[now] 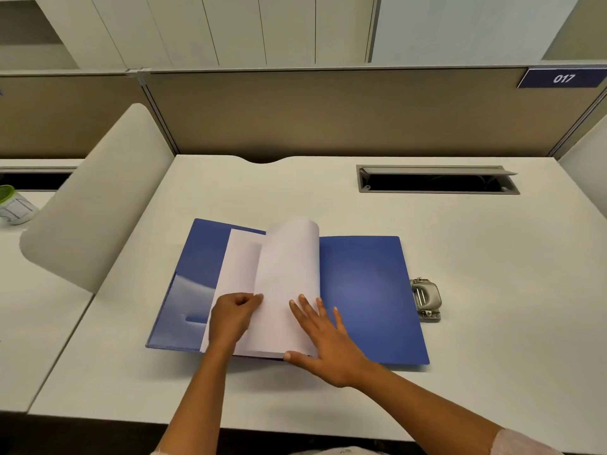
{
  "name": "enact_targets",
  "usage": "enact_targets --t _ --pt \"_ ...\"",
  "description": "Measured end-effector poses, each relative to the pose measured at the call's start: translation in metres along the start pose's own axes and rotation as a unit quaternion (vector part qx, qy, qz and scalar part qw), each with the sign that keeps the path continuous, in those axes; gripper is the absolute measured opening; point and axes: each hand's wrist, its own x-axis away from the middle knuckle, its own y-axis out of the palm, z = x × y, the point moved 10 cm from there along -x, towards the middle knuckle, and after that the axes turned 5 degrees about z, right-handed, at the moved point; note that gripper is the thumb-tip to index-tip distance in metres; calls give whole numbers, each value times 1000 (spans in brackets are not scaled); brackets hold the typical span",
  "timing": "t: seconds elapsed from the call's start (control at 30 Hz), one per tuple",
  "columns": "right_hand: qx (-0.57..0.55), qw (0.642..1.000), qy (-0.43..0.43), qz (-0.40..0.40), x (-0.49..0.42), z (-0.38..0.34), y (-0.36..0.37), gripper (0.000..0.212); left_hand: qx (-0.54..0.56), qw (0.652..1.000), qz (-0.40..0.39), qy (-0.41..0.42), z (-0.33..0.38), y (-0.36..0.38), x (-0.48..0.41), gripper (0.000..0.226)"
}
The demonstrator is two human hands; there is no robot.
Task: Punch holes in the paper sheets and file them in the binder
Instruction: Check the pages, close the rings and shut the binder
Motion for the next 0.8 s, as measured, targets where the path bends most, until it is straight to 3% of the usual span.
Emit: enact_targets --t 0.1,0.23,0.47,0.57,0.63,0.8 --pt "10 999 42 9 5 33 3 78 -110 991 75 18 -9 -25 -11 33" --pt "33 991 126 18 15 85 6 80 -218 963 150 53 -10 -48 -17 28" --pt "92 976 197 8 30 141 12 99 -255 939 212 96 -18 -60 -27 30" --pt "100 972 210 5 32 149 16 103 -265 931 224 116 -25 -60 -23 21" --pt "103 972 211 8 33 150 17 106 -289 925 226 100 -35 -52 -18 34" --pt "106 972 208 6 34 151 20 105 -329 923 194 52 -62 -15 5 93"
